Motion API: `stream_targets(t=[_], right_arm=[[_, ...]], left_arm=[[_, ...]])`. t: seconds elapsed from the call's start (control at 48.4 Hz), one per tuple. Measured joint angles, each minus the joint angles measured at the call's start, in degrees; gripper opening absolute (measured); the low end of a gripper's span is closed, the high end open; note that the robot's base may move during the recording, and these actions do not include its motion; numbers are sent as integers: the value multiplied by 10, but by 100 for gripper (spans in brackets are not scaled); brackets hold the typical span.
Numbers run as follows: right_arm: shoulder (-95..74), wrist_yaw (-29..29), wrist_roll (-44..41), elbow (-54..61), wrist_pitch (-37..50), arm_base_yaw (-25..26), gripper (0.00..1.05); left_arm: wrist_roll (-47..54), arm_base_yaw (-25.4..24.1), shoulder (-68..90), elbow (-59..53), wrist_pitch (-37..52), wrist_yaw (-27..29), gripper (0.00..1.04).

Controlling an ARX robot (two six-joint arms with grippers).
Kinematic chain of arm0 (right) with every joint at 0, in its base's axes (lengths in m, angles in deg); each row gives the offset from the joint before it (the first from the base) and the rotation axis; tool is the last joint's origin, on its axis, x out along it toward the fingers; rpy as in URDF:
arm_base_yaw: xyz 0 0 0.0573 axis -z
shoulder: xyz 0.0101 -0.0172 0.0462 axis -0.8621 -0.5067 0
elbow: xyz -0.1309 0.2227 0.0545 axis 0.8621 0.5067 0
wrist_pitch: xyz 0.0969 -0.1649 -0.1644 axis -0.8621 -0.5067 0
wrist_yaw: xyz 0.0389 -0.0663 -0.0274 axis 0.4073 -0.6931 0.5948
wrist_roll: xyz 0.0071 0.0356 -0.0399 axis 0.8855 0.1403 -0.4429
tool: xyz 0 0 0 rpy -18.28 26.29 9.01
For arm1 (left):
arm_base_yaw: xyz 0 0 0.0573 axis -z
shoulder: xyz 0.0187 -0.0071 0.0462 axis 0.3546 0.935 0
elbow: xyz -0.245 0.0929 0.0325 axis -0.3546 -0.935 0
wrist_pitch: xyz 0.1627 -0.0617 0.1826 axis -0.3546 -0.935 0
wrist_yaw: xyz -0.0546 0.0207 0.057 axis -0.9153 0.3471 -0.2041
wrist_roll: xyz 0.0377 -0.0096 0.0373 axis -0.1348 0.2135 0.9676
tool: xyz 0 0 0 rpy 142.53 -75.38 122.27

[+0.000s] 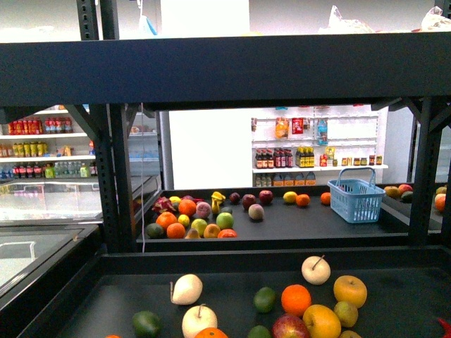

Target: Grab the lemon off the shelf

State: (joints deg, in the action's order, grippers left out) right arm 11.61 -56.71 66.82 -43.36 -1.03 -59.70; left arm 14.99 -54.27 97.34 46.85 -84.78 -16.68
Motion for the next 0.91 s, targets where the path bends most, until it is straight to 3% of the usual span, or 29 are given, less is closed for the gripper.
stream_targets(t=[0.145, 0.165, 0.496, 0.661, 0.909], right_arm=[[0, 0, 0, 0, 0, 0, 97], [0, 0, 0, 0, 0, 0, 97], [0, 0, 0, 0, 0, 0, 97], [0, 0, 0, 0, 0, 0, 97], [0, 0, 0, 0, 0, 0, 97]], left_arm=[[10, 0, -1, -1, 2, 2, 98], [12, 0, -2, -2, 2, 2, 99], [84, 0, -121, -64, 5, 22, 97], [176, 10, -273, -178, -3, 24, 97], [345, 115, -498, -358, 49, 16, 97]])
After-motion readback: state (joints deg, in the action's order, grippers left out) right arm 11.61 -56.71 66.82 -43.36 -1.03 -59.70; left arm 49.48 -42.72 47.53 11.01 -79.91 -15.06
